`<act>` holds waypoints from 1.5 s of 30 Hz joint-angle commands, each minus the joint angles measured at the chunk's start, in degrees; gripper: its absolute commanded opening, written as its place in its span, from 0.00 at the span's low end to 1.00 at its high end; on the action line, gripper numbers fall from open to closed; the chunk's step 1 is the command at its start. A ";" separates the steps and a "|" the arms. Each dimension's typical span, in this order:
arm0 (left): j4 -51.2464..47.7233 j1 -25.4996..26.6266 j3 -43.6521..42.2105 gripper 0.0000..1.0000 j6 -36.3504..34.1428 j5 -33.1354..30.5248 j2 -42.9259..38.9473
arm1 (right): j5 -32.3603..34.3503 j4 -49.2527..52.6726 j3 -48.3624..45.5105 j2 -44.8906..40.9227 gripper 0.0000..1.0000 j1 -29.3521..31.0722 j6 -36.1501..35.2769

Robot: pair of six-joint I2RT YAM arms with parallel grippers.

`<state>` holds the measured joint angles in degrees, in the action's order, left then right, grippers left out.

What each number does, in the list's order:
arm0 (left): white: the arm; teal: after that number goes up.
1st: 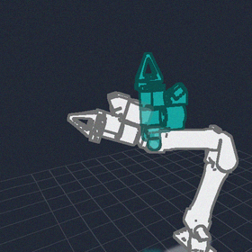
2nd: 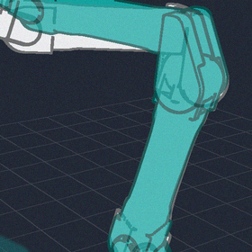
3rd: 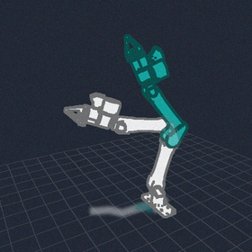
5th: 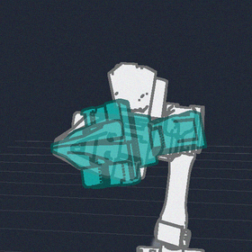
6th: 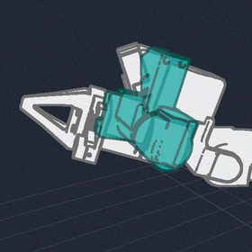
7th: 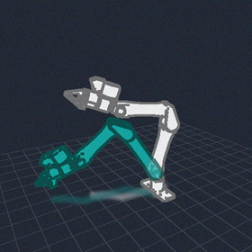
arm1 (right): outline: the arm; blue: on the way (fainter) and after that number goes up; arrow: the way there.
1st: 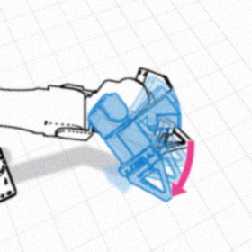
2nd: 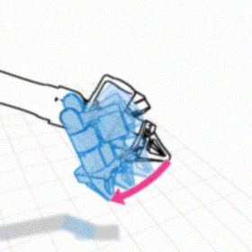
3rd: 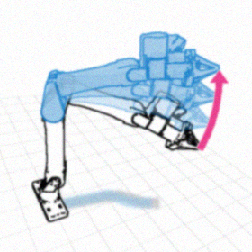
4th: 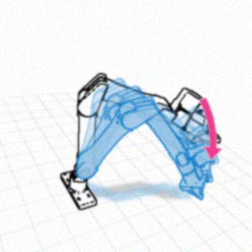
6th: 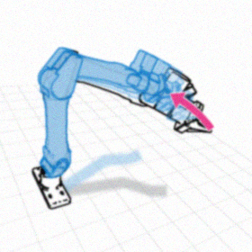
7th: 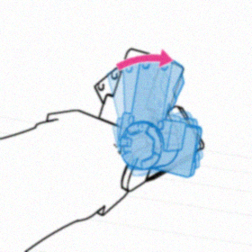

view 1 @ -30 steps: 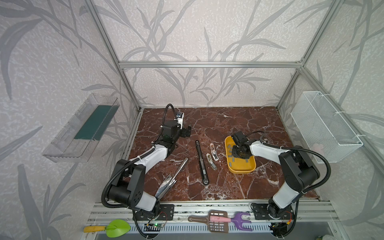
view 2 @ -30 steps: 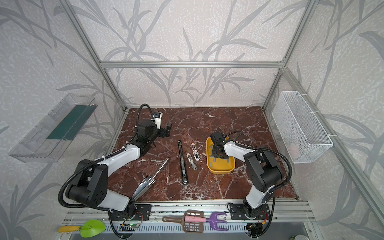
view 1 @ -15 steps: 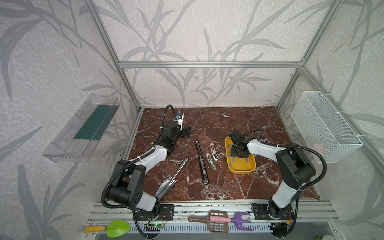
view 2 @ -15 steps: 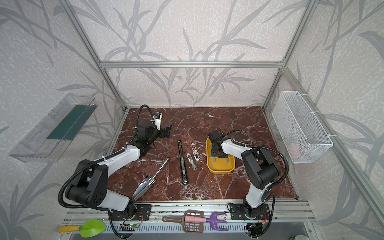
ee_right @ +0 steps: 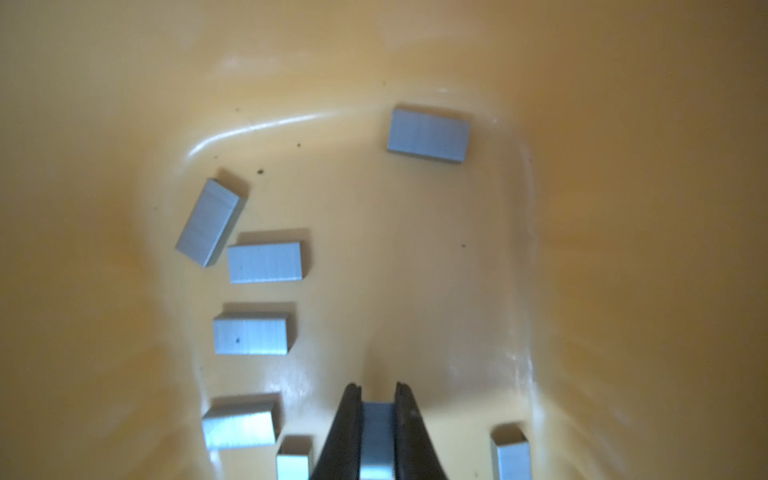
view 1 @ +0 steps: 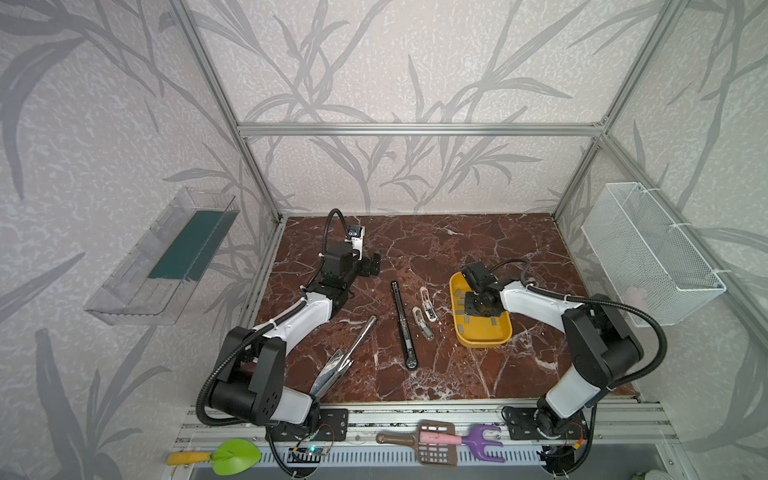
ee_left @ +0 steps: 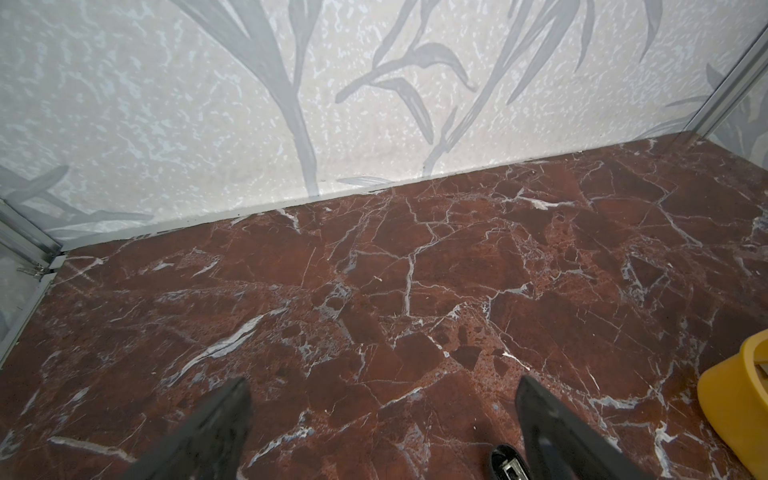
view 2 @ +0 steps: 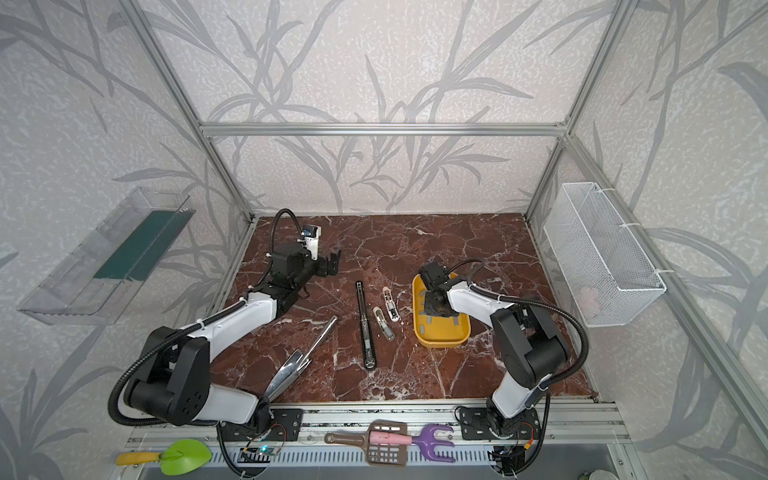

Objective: Load the staples into the stapler

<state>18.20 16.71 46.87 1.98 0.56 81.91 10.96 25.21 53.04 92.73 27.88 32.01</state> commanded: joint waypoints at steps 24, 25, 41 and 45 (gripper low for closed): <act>-4.49 -3.39 -23.80 0.99 29.61 14.06 -16.30 | 0.56 -16.21 -11.75 -33.78 0.05 18.73 -12.75; -5.43 -3.44 -24.27 0.99 29.70 12.68 -16.94 | 0.39 -16.27 -11.48 -33.59 0.05 19.10 -13.05; -24.11 -3.09 -28.15 0.99 35.10 6.52 -36.87 | -1.84 -22.26 -3.45 -15.63 0.04 24.32 -20.07; -18.26 -3.09 -32.72 0.99 35.88 8.92 -40.55 | -1.02 -21.46 -1.70 -11.21 0.02 24.39 -20.73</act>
<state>0.16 13.52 16.56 36.27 9.85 42.19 9.56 3.81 49.45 79.77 51.96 12.69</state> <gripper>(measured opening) 0.992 0.140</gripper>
